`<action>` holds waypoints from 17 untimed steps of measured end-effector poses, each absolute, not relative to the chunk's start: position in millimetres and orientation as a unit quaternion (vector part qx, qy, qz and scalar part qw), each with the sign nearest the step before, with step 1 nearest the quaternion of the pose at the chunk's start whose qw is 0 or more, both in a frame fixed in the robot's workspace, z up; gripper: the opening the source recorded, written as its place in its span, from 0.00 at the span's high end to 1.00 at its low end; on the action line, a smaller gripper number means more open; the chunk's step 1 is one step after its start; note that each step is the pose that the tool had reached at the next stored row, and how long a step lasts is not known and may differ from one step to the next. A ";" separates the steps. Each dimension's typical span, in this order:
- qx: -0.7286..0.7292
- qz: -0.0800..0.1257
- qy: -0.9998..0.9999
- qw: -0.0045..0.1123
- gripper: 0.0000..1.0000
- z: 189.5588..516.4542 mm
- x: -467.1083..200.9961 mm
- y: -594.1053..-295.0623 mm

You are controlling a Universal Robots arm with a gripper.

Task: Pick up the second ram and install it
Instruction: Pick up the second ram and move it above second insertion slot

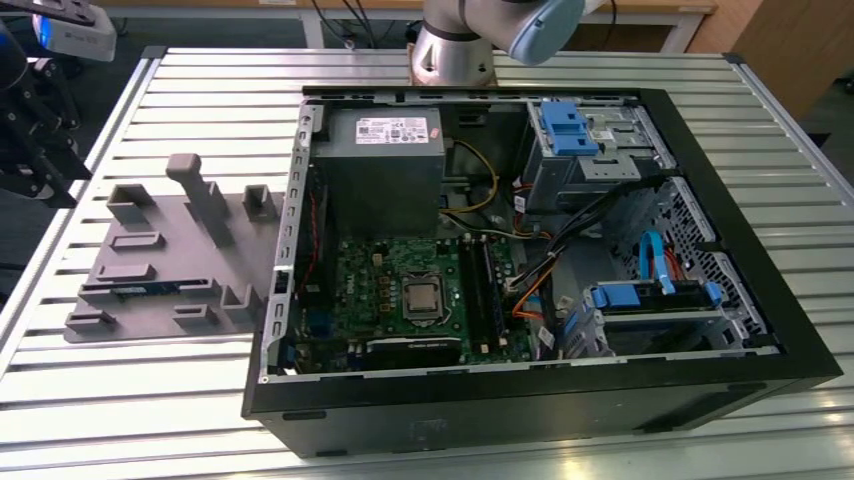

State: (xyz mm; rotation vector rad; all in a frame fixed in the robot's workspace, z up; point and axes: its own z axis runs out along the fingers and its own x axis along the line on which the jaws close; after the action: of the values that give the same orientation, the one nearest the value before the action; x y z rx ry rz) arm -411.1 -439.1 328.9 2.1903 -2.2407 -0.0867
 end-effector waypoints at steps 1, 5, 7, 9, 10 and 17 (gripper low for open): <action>0.699 -0.030 -0.715 0.002 0.58 328.2 -411.1 -439.8; 0.699 -0.035 -0.715 -0.004 0.58 325.5 -411.0 -442.5; 0.699 -0.035 -0.715 -0.004 0.58 324.2 -411.1 -443.3; 0.699 -0.035 -0.715 -0.004 0.58 322.6 -411.1 -443.8; 0.699 -0.035 -0.715 -0.004 0.58 321.8 -411.0 -444.1; 0.699 -0.035 -0.715 -0.004 0.58 316.4 -411.1 -445.1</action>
State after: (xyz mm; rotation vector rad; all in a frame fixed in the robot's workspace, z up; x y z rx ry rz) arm -411.1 -445.1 316.4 2.2001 -2.2499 -0.1095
